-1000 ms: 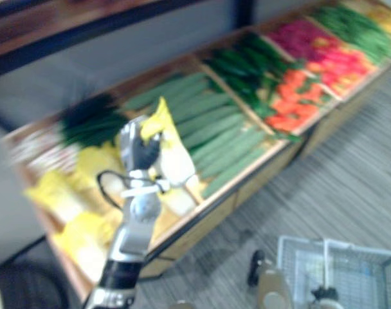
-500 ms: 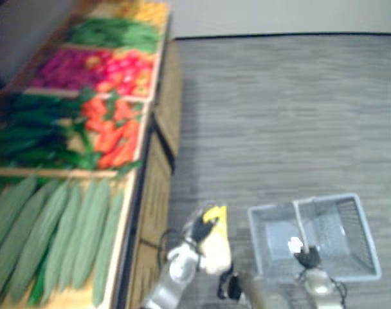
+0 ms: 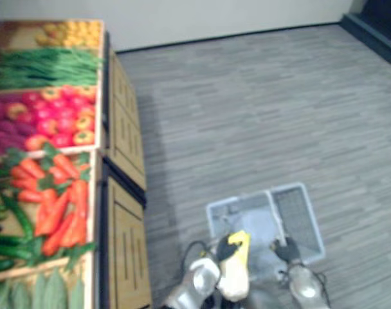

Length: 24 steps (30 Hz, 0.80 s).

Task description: Pick vegetable in the basket

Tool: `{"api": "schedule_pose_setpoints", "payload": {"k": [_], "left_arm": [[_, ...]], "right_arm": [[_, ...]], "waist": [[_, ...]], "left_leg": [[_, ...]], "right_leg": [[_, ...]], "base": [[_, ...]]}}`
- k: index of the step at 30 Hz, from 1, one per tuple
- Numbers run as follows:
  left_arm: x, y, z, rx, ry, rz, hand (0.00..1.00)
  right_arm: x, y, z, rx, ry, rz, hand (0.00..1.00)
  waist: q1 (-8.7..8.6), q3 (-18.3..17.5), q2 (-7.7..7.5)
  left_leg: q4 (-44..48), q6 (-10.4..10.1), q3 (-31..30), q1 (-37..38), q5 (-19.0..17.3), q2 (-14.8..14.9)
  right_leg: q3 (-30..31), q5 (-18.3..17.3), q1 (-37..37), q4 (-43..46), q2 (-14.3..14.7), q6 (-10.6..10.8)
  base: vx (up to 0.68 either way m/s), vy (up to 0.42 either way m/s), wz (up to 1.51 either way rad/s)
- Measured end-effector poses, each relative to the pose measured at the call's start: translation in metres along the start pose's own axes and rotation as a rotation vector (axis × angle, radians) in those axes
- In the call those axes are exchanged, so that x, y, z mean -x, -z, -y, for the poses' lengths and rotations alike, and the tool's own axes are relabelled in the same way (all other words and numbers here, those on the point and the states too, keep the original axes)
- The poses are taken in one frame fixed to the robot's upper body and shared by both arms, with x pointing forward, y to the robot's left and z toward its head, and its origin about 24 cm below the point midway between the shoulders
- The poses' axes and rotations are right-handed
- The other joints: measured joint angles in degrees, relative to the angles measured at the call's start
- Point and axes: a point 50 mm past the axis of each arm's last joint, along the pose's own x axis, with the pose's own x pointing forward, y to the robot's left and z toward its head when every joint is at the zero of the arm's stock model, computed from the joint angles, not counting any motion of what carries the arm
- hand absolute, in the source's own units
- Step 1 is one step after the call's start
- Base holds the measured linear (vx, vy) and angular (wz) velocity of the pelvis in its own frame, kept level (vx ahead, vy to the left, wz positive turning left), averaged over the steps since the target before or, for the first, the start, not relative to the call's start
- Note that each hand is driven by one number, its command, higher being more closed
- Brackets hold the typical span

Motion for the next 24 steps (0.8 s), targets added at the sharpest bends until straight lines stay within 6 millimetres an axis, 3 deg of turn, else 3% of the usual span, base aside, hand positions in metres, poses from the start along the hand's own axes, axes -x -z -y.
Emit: {"api": "schedule_pose_setpoints", "payload": {"k": [2, 3, 5, 6, 7, 8, 9, 11, 13, 15, 16, 18, 19, 21, 23, 24], "left_arm": [[-0.007, -0.008, -0.006, -0.052, -0.015, 0.030, 1.00], [-0.010, -0.010, -0.010, -0.067, -0.024, 0.040, 0.00], [-0.017, -0.015, -0.022, -0.092, -0.078, 0.052, 0.00], [-0.019, -0.014, -0.024, -0.102, -0.084, 0.047, 0.00], [-0.022, -0.009, -0.027, -0.152, -0.087, 0.031, 0.00], [-0.024, -0.006, -0.028, -0.176, -0.092, 0.015, 0.00], [-0.026, 0.006, -0.029, -0.202, -0.096, -0.054, 0.00], [-0.032, 0.017, -0.038, -0.251, -0.105, -0.123, 0.00], [-0.037, 0.017, -0.052, -0.238, -0.162, -0.150, 0.00], [-0.037, 0.023, -0.075, -0.202, -0.269, -0.181, 0.00], [-0.034, 0.024, -0.088, -0.174, -0.338, -0.181, 0.00], [-0.033, 0.021, -0.085, -0.131, -0.358, -0.178, 0.00], [-0.028, 0.028, -0.076, -0.095, -0.358, -0.214, 0.00], [-0.024, 0.031, -0.065, -0.069, -0.349, -0.236, 0.00], [-0.020, 0.022, -0.053, -0.002, -0.371, -0.222, 0.00], [-0.019, 0.020, -0.052, -0.003, -0.373, -0.207, 0.00]], "right_arm": [[-0.002, -0.011, -0.016, -0.013, -0.075, 0.045, 1.00], [-0.003, -0.015, -0.020, -0.019, -0.096, 0.061, 1.00], [-0.003, -0.035, -0.032, -0.040, -0.142, 0.147, 1.00], [-0.003, -0.040, -0.033, -0.052, -0.152, 0.168, 1.00], [-0.001, -0.047, -0.037, -0.078, -0.178, 0.200, 1.00], [0.001, -0.049, -0.040, -0.086, -0.195, 0.215, 1.00], [0.001, -0.051, -0.044, -0.094, -0.225, 0.224, 1.00], [0.005, -0.053, -0.042, -0.124, -0.246, 0.231, 1.00], [0.008, -0.049, -0.038, -0.133, -0.272, 0.221, 1.00], [0.017, -0.047, -0.035, -0.205, -0.299, 0.208, 1.00], [0.021, -0.041, -0.038, -0.243, -0.362, 0.180, 1.00], [0.026, -0.038, -0.045, -0.262, -0.438, 0.165, 1.00], [0.026, -0.036, -0.045, -0.273, -0.432, 0.156, 1.00], [0.025, -0.032, -0.043, -0.266, -0.426, 0.140, 1.00], [0.017, -0.021, -0.026, -0.213, -0.344, 0.107, 1.00], [0.014, -0.019, -0.021, -0.200, -0.321, 0.098, 1.00]], "waist": [[0.18, 0.4, 1.03], [0.19, 0.6, 1.41], [-0.53, 0.8, 2.41], [-1.03, 0.9, 2.68], [-1.33, 0.5, 2.20], [-1.30, 0.6, 1.68], [-1.17, 0.8, 3.28], [-1.47, 1.4, 4.62], [-1.52, 1.5, 4.76], [-1.54, 1.5, 3.95], [-1.44, 1.7, 4.00], [-1.11, 2.4, 5.27], [-1.01, 2.4, 5.57], [-0.76, 2.3, 5.61], [-0.75, 2.0, 6.23], [-0.74, 2.0, 6.25]], "left_leg": [[-1.3, -0.6, -1.7, 5.0, -0.9, 0.6], [-1.4, -0.8, -2.6, 5.6, -1.1, 1.2], [-1.4, -1.5, -4.7, 6.5, -1.6, 3.2], [-1.4, -2.6, -5.1, 6.9, -2.2, 3.9], [-1.2, -5.9, -5.9, 7.8, -4.3, 4.7], [-1.1, -7.5, -6.0, 8.7, -5.5, 4.9], [-0.5, -9.3, -6.1, 9.5, -6.5, 7.2], [-0.1, -10.5, -5.5, 10.3, -5.3, 10.0], [0.7, -10.5, -5.7, 10.9, -4.6, 11.0], [6.2, -10.2, -6.9, 8.6, -5.2, 12.2], [16.1, -9.7, -9.5, 3.5, -5.8, 13.7], [27.9, -8.9, -9.2, -2.2, -5.2, 17.3], [29.7, -8.4, -5.4, -4.0, -6.0, 18.7], [27.4, -7.6, 0.8, -6.0, -6.6, 18.1], [21.8, -7.1, 13.9, -8.9, -6.3, 17.6], [20.9, -6.9, 17.2, -9.2, -6.2, 17.7]], "right_leg": [[0.7, -1.6, -2.3, -2.4, -2.5, -0.9], [1.1, -1.5, -2.9, -5.1, -2.5, -0.7], [4.5, 1.2, -5.2, -18.7, -1.9, 1.5], [5.5, 3.2, -5.1, -23.4, -1.4, 1.6], [8.9, 9.1, -4.6, -33.2, -1.2, 1.6], [9.8, 15.7, -3.9, -35.5, -1.3, 2.0], [9.2, 19.5, -2.5, -36.2, 0.8, 1.0], [8.2, 16.2, -2.2, -32.4, 2.9, -0.4], [7.8, 14.8, -2.0, -29.7, 3.6, -0.4], [7.7, 10.1, -0.1, -29.4, 3.3, 0.2], [5.4, 8.0, 1.6, -30.5, 2.9, -0.2], [1.5, 7.5, 6.1, -33.7, 2.8, -1.0], [-0.8, 7.3, 8.8, -35.8, 2.2, -0.8], [-4.1, 7.3, 10.7, -37.5, 0.3, -0.6], [-12.1, 7.1, 12.6, -38.1, -2.9, 1.1], [-14.3, 6.8, 13.4, -38.0, -3.5, 1.5]], "base": [[0.48, -0.035, 0.33], [0.42, -0.090, 0.53], [0.36, -0.163, 0.73], [0.48, -0.284, 0.77], [0.42, -0.269, 0.53], [0.53, -0.369, 0.27], [0.44, -0.345, -0.03], [0.40, -0.312, -0.01], [0.22, -0.150, 0.27], [0.19, -0.149, 0.68], [0.13, -0.161, 0.80], [0.15, -0.110, 1.03], [0.17, -0.017, 1.17], [0.16, 0.014, 1.07], [0.19, 0.066, 1.60], [0.22, 0.097, 1.81]]}}
